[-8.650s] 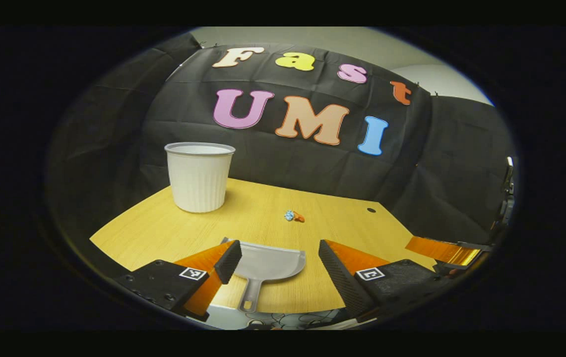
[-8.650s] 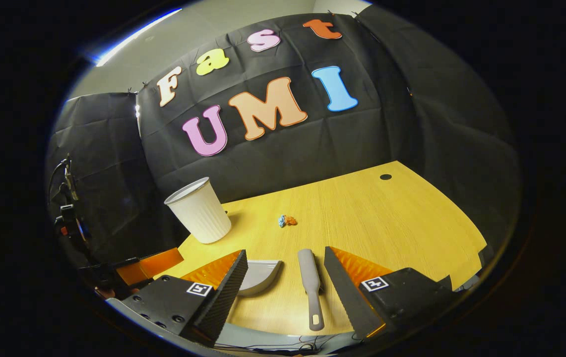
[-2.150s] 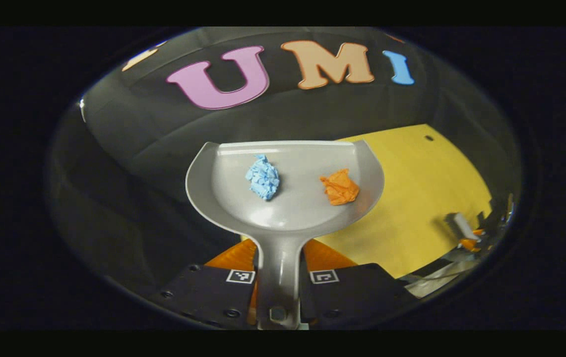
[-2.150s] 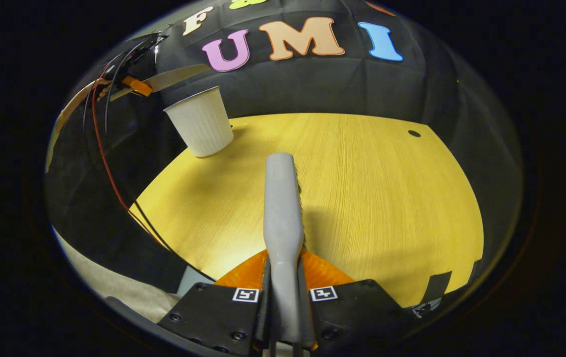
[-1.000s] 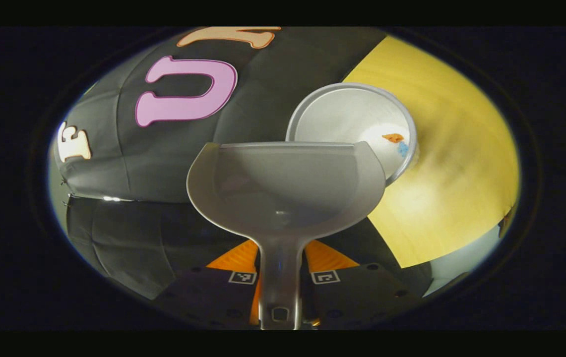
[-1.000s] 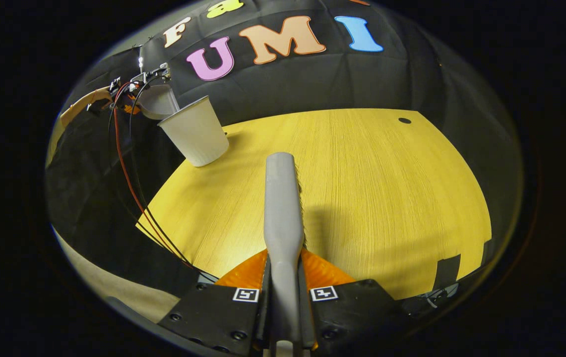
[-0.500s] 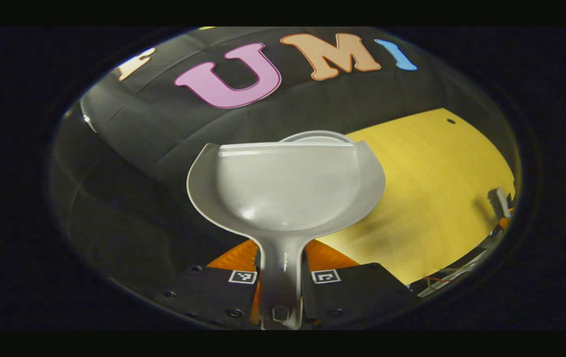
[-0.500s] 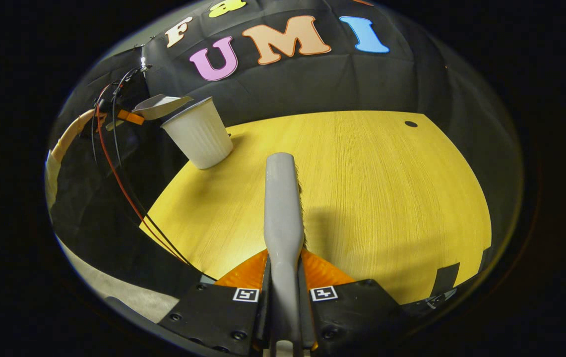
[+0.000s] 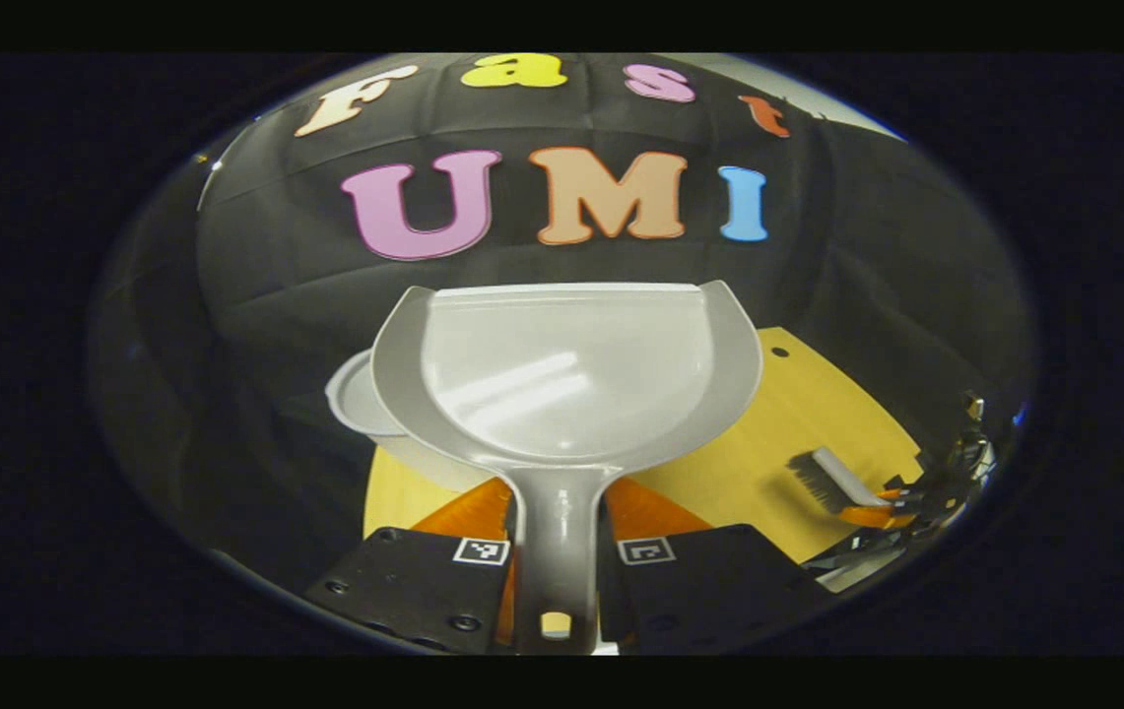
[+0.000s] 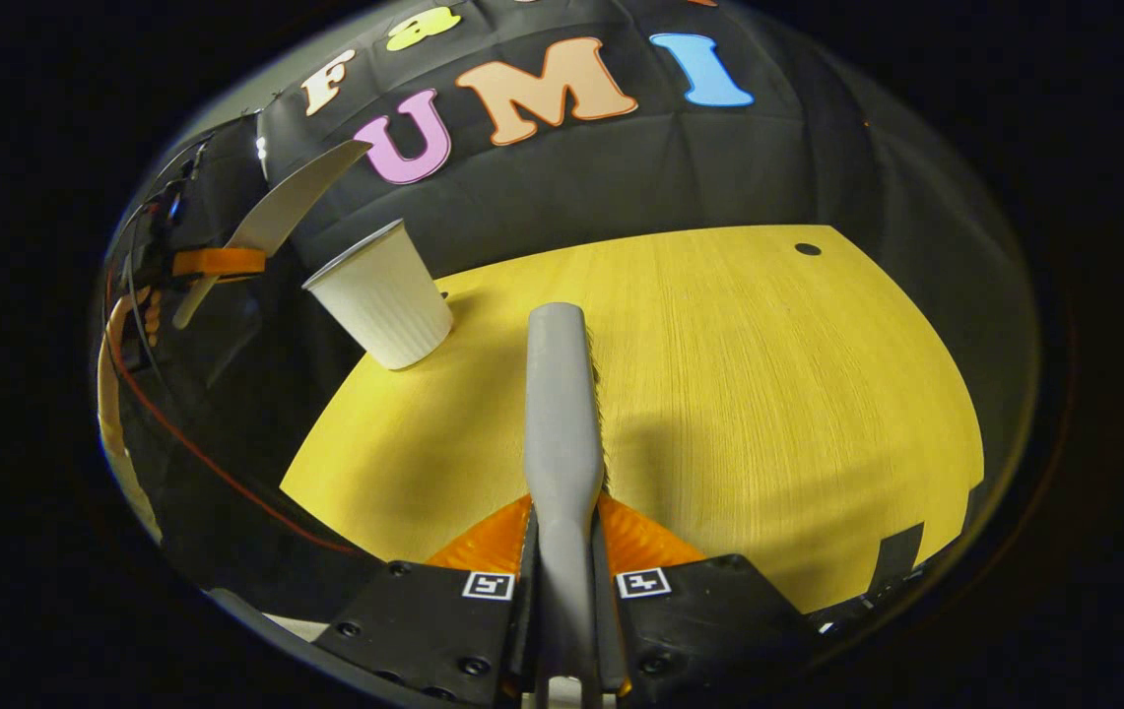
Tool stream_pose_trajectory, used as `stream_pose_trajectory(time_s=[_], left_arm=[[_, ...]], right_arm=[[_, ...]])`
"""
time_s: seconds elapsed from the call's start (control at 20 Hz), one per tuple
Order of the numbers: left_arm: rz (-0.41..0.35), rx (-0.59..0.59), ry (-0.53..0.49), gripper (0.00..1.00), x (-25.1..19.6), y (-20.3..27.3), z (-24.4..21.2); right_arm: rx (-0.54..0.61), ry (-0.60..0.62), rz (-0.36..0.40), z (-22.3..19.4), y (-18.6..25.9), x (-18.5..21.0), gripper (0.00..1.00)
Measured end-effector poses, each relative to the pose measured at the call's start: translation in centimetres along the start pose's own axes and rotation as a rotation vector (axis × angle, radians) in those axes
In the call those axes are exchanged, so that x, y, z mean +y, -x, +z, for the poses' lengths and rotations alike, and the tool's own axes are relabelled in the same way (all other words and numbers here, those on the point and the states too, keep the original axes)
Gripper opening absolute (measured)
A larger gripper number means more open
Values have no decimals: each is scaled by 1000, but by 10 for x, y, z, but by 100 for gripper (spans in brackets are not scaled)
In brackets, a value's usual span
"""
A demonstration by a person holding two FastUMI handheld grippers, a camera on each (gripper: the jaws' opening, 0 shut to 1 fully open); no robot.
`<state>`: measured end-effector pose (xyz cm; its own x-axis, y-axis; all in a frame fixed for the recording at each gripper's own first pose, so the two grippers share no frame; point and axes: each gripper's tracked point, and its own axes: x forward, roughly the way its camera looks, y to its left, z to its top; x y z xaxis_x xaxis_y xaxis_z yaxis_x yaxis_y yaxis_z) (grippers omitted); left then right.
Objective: Pick up the small broom and dustpan from the desktop, sweep the trash into the dustpan with the broom, and then empty the trash into the garbage bin.
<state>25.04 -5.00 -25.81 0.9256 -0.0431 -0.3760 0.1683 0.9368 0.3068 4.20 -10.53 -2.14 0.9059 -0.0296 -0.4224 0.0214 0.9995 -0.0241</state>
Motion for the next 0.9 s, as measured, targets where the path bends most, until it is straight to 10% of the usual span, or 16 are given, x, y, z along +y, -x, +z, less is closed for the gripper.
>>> stream_pose_trajectory(time_s=[0.35,0.9], left_arm=[[-76,142,93,25,-90,-36,-118],[28,372,205,27,-104,-81,-226]], right_arm=[[36,-81,-75,-8,-4,0,22],[102,-67,-133,-18,-19,-5,22]])
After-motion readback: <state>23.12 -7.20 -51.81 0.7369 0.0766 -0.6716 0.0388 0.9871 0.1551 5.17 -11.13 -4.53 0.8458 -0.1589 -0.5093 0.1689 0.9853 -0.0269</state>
